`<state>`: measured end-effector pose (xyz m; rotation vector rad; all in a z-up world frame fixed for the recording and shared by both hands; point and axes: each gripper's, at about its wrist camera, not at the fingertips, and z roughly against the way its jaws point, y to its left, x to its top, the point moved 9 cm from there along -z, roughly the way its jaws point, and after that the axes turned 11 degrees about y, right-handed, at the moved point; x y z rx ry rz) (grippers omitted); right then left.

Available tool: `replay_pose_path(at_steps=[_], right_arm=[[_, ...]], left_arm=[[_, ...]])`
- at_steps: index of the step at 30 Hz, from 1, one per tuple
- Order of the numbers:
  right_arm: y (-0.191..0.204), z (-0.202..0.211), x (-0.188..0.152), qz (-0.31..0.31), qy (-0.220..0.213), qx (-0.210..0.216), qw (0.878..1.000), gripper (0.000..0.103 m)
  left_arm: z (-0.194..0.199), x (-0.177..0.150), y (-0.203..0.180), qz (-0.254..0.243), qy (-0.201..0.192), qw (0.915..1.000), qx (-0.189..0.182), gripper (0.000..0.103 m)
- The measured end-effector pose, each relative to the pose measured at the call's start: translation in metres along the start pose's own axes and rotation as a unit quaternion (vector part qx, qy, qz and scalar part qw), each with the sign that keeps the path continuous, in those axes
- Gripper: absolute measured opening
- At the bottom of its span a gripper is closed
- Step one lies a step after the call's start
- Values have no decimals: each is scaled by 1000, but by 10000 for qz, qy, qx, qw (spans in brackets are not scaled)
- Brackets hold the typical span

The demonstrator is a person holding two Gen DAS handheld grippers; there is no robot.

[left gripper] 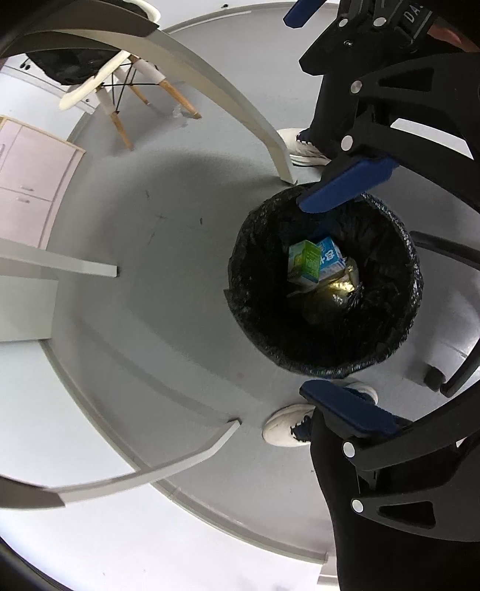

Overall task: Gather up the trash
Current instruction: 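Open the right tool to drop the milk carton while the left tool drops the green box, then raise both open tools back up over the table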

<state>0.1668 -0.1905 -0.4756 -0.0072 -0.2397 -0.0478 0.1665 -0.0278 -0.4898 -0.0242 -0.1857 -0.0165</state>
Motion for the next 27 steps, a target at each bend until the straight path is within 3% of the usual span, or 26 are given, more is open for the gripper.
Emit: replay_pose_path(at_steps=[4, 11, 21, 27], right_arm=[[10, 6, 0, 99, -28, 14, 9999, 95], [27, 23, -4, 268, -129, 80, 9995, 95], [37, 61, -18, 325, -358, 239, 9985, 95], [43, 87, -32, 507, -467, 147, 9975, 95]], left_arm=[[14, -3, 8, -4, -155, 9999, 59, 97], [46, -9, 24, 18, -461, 9989, 81, 97], [76, -28, 51, 279, -547, 9977, 293, 97], [106, -47, 65, 424, -629, 9968, 236, 97]])
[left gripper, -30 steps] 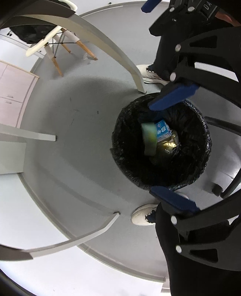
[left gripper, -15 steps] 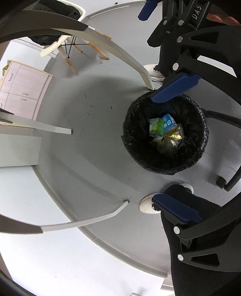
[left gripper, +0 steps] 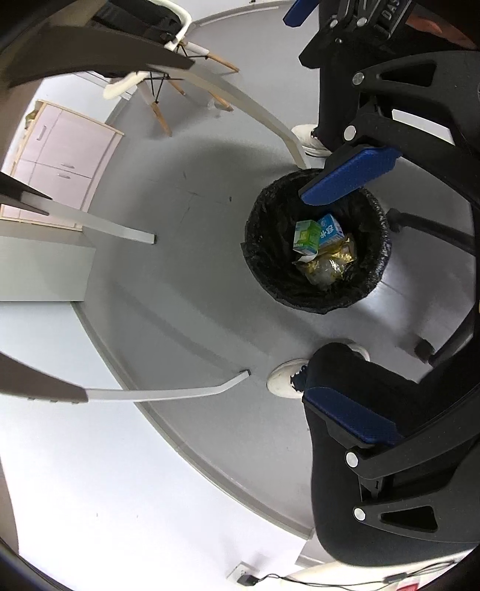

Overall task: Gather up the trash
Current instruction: 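Raise both open tools back up over the table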

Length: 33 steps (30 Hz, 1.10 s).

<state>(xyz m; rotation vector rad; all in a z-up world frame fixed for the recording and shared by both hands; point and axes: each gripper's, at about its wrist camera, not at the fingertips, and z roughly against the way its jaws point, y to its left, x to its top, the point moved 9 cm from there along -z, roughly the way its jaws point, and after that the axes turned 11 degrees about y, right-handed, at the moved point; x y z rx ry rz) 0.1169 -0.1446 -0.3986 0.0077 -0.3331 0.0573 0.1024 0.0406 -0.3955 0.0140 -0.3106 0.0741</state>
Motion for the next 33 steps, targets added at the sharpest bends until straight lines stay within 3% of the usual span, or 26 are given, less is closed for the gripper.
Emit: replay_pose_path(at_steps=[9, 20, 33], right_arm=[[2, 49, -29, 32, -184, -192, 9996, 95], [5, 124, -63, -33, -437, -128, 9990, 95], [-8, 223, -52, -87, -1117, -113, 9936, 95]], left_arm=[[51, -27, 16, -26, -146, 9999, -8, 97], [109, -51, 17, -94, -249, 9995, -142, 97], [197, -41, 7, -278, -771, 9956, -463, 96]])
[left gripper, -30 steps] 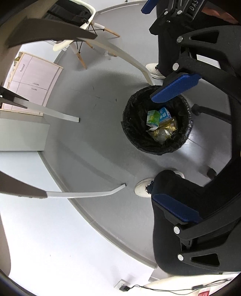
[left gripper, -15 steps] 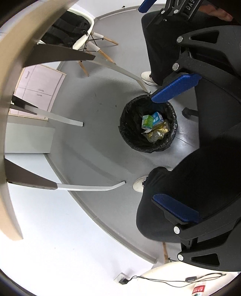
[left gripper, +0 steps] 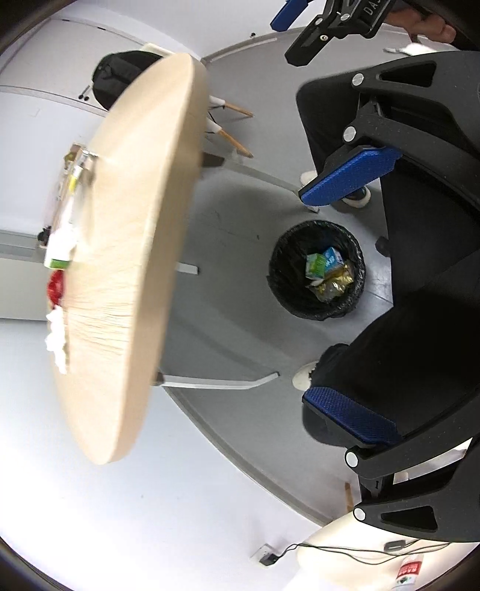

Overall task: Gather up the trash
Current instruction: 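Raise both open tools back up over the table, then grasp the white tissue with the left tool while the right tool grasps the yellow snack wrapper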

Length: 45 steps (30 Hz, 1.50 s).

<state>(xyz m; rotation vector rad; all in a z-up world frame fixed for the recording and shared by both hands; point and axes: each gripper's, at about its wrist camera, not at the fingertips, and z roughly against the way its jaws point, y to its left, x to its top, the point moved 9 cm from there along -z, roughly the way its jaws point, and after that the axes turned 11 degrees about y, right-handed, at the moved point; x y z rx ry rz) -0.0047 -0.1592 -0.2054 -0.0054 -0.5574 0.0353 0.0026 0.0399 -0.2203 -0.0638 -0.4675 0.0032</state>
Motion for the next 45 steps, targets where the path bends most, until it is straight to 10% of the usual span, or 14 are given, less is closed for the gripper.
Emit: replay_pose_path(at_steps=[20, 45], right_arm=[[-5, 63, 136, 215, -934, 130, 9953, 95], [8, -69, 304, 787, -458, 217, 9956, 91]], left_arm=[[57, 118, 24, 256, -659, 9972, 258, 96], [-36, 315, 68, 652, -447, 9957, 487, 93]])
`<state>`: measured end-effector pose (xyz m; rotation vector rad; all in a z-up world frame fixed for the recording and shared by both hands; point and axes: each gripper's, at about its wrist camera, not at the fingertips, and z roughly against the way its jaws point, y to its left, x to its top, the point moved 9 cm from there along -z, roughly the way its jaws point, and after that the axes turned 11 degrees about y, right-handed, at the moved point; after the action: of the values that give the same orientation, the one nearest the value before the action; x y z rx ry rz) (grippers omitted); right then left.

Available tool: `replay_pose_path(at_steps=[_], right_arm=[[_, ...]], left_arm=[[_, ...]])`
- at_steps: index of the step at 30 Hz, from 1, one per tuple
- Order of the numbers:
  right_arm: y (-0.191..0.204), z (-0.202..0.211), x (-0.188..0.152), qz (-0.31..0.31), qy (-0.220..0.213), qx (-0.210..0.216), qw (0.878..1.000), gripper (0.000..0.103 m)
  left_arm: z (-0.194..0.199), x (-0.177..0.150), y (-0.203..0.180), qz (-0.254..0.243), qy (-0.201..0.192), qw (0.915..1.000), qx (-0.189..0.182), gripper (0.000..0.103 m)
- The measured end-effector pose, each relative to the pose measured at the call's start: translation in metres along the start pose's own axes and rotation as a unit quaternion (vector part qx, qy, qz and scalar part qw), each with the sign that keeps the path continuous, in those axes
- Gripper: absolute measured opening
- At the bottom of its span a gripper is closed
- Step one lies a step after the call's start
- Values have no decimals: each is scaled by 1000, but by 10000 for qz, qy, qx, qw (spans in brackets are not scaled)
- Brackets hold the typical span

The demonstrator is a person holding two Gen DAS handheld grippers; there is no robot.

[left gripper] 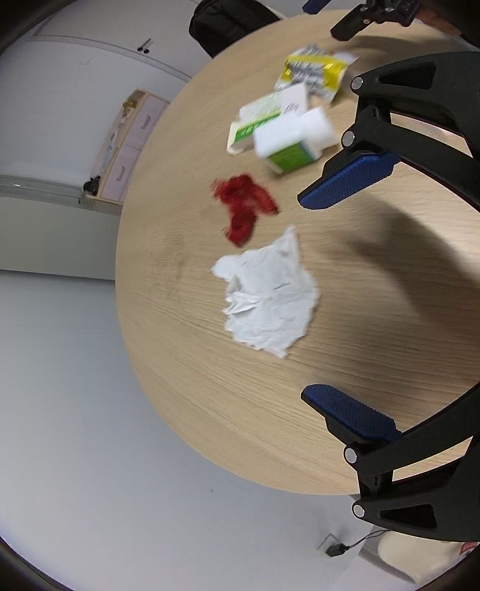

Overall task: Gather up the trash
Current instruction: 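Grasp the white tissue with the left tool while the right tool grasps the yellow snack wrapper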

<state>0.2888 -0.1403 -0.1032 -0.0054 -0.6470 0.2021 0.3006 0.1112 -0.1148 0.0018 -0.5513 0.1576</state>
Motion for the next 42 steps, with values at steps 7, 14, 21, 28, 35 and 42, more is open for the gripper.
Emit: replay_pose_path(at_steps=[7, 14, 21, 28, 35, 42], right_arm=[[1, -32, 11, 97, 189, 129, 9997, 87], [3, -48, 13, 89, 279, 292, 9991, 77], [7, -54, 5, 120, 376, 414, 9984, 59], [1, -50, 5, -29, 296, 439, 9986, 56], [-17, -50, 0, -195, 629, 260, 9975, 72], [-7, -61, -4, -111, 777, 239, 9966, 61]], left_arm=[[-39, 24, 6, 91, 210, 9994, 272, 93], [-62, 31, 6, 93, 355, 9984, 421, 85], [-69, 31, 0, 93, 425, 9982, 418, 66], [-68, 30, -13, -125, 395, 9984, 374, 34], [-65, 30, -12, -132, 403, 9983, 404, 9], [-62, 24, -9, -81, 395, 9985, 380, 9]])
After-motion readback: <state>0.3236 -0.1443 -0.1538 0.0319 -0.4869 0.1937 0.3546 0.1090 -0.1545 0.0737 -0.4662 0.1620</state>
